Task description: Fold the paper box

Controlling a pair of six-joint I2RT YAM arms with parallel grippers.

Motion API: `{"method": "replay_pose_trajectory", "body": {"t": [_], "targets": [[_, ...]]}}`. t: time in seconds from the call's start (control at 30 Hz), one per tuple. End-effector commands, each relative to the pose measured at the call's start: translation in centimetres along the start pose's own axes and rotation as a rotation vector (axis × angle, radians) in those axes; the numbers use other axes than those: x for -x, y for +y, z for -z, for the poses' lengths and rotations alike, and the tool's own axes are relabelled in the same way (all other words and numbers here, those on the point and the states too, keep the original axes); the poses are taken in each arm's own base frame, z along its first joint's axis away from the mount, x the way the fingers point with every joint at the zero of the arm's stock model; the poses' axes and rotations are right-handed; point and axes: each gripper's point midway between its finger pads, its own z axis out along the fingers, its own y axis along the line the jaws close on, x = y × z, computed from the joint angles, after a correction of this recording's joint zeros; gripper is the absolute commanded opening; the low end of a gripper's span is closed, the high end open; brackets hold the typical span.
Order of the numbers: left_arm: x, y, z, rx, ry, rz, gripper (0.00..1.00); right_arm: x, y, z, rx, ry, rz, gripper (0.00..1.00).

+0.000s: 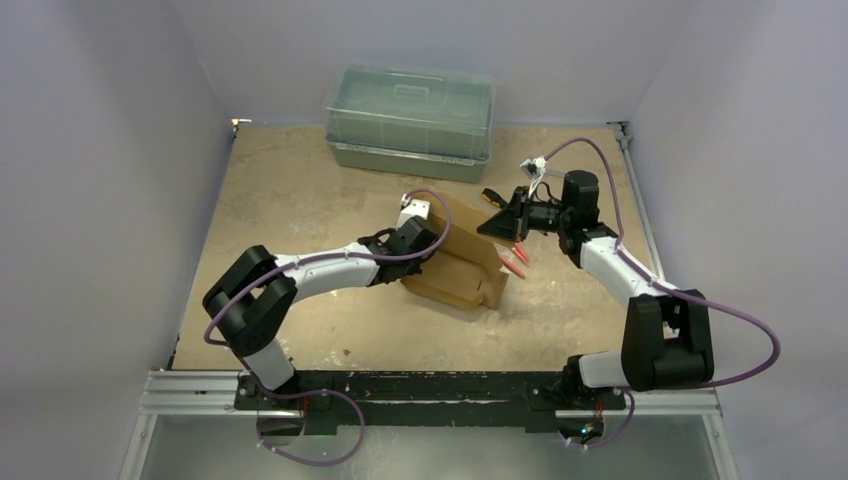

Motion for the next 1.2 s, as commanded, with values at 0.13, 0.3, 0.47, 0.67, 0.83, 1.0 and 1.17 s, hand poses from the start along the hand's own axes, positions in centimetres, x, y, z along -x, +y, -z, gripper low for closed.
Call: {"method": "replay_pose_trajectory", "body": {"t": [0.13,0.3,0.47,0.67,0.83,1.0,1.17], "targets": [[0.0,1.9,-0.1,0.109,0.004,-0.086,0.01,0.0,0.5,0.0,0.027,0.003,0.028,0.0],[0.0,1.5,-0.2,0.091,0.01,-0.101,0.12,-0.1,0.5,0.0,0.028,0.005,0.027,0.0],[0.0,0.8,-0.2,0.053,0.018,-0.106,0.19,-0.1,0.5,0.0,0.028,0.006,0.028,0.0],[0.8,0.5,0.5,0.037,0.005,-0.087,0.24,-0.2,0.5,0.0,0.026,0.006,0.029,0.0],[1.9,0.1,1.3,0.019,-0.016,-0.06,0.29,-0.2,0.5,0.0,0.025,0.007,0.031,0.0],[2.4,-0.1,1.6,0.004,-0.025,-0.044,0.32,-0.2,0.4,0.0,0.024,0.007,0.032,0.0],[2.7,-0.3,1.8,-0.007,-0.034,-0.035,0.34,-0.2,0.4,0.0,0.023,0.006,0.035,0.0]]}}
